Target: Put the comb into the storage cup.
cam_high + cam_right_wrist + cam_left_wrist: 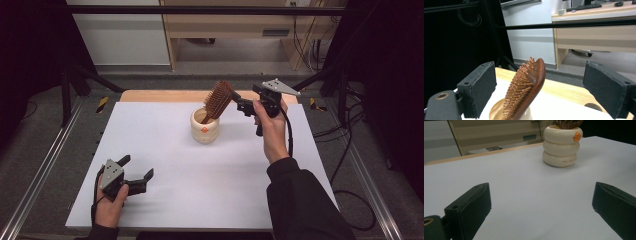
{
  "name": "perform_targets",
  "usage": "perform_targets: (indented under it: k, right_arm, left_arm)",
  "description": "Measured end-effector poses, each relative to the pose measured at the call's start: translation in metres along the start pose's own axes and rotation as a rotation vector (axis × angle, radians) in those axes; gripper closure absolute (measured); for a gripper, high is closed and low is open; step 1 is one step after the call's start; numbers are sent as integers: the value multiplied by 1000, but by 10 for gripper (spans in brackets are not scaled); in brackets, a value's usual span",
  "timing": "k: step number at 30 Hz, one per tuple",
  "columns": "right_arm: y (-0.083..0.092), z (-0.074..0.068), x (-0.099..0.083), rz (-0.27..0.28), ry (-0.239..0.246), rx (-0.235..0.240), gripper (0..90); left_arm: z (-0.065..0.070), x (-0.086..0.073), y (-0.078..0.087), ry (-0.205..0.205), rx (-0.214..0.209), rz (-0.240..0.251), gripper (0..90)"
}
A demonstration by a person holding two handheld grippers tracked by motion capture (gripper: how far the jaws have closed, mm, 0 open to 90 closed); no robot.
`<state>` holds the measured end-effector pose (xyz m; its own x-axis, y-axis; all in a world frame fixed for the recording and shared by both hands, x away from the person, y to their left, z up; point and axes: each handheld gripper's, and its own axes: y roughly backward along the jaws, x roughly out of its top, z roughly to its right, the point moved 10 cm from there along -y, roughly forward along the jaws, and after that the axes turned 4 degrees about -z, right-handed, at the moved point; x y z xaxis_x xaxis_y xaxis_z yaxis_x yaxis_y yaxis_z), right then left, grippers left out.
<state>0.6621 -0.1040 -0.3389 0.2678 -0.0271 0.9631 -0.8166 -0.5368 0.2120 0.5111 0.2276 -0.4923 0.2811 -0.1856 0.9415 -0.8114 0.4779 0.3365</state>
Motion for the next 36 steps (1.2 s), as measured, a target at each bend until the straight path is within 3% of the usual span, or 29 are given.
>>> perform_targets:
  k: [11, 20, 36]
  right_arm:
    - [8, 3, -5, -20, 90, -56, 58]
    - [17, 11, -9, -15, 105, -86, 55]
    - [37, 19, -17, -6, 95, -86, 49]
  left_arm:
    - [0, 0, 0, -1, 1, -2, 19]
    - [0, 0, 0, 0, 1, -2, 19]
    - [0, -1, 0, 2, 4, -1, 19]
